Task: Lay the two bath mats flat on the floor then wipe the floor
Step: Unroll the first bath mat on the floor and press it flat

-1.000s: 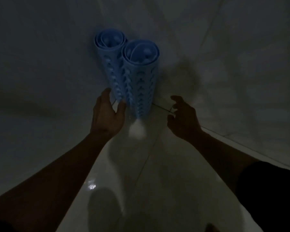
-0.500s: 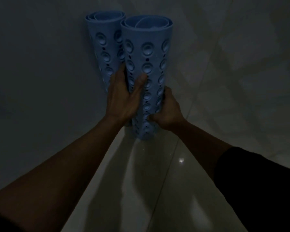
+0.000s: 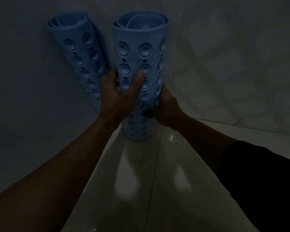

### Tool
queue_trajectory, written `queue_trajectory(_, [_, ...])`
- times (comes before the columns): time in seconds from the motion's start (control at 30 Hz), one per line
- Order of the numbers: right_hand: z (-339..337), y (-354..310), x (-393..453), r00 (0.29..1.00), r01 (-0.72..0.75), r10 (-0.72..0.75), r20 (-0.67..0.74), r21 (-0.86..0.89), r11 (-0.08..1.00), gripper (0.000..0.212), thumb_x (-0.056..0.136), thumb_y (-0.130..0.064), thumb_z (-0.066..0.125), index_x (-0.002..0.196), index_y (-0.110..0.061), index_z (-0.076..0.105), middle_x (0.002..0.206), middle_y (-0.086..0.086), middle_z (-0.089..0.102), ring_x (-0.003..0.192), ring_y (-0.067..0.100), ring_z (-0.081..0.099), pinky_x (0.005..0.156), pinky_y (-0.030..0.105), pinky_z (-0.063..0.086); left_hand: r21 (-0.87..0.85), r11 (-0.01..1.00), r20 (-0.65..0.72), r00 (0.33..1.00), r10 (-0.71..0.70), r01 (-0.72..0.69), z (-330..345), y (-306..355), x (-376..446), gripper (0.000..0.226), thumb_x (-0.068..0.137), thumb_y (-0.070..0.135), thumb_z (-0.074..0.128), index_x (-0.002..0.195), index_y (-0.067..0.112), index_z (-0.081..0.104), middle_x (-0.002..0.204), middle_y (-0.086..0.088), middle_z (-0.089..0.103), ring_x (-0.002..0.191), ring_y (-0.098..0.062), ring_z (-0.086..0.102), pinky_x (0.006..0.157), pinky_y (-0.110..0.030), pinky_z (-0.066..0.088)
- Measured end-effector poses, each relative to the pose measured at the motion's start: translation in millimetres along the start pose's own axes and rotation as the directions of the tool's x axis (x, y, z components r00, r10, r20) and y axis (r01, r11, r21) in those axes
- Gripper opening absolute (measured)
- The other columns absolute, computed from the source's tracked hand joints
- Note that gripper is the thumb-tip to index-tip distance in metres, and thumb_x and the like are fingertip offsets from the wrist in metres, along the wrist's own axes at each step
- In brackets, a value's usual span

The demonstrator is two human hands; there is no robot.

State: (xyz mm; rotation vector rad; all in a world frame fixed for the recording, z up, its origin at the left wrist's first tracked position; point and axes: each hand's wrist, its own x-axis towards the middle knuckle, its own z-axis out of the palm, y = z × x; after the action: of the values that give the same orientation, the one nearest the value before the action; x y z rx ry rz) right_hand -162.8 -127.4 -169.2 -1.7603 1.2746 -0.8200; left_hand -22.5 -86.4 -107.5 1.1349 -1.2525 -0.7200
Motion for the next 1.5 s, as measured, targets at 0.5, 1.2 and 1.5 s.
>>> queue_trajectory(0.5, [-183.9, -54.4, -156.9, 0.897, -0.339, 0.351, -0.267, 0.093, 0.936, 0.097, 0.045, -0.01, 0.093, 0.131, -0.022, 0.048, 0.121, -0.003, 0.06, 0.107, 0.013, 0.06, 0.089, 0.043, 0.057, -0.253, 0.932, 0.236, 0.951, -0.2, 0.259, 144.1, 115.9, -37.8, 0.047, 0.085, 0.051, 0.073, 0.121, 0.022, 0.063, 0.115, 0.009, 0.072, 0.103, -0.002, 0.069, 0.09, -0.03, 0.058])
queue_trajectory(1.2, [-347.7, 87.1, -352.8, 0.861, -0.157, 0.469, -0.197, 0.775, 0.613, 0.068, 0.096, -0.061, 0.043, 0.146, -0.015, 0.046, 0.145, 0.013, 0.052, 0.134, 0.029, 0.049, 0.118, 0.047, 0.03, -0.208, 0.646, 0.613, 0.612, -0.5, 0.735, 386.5, 155.7, -170.7, 0.052, 0.091, 0.063, 0.058, 0.114, 0.018, 0.071, 0.101, -0.002, 0.079, 0.093, -0.02, 0.076, 0.087, -0.046, 0.061])
queue_trajectory(1.5, [-375.9, 178.1, -348.4, 0.755, -0.363, 0.629, -0.184, 0.682, 0.635, 0.083, 0.066, -0.088, 0.056, 0.118, -0.024, 0.07, 0.121, 0.003, 0.069, 0.107, 0.021, 0.067, 0.099, 0.041, 0.05, -0.144, 0.632, 0.432, 0.623, -0.652, 0.762, 459.0, 101.6, -193.7, 0.077, 0.067, 0.078, 0.071, 0.115, 0.017, 0.073, 0.105, -0.008, 0.077, 0.094, -0.029, 0.075, 0.088, -0.049, 0.059])
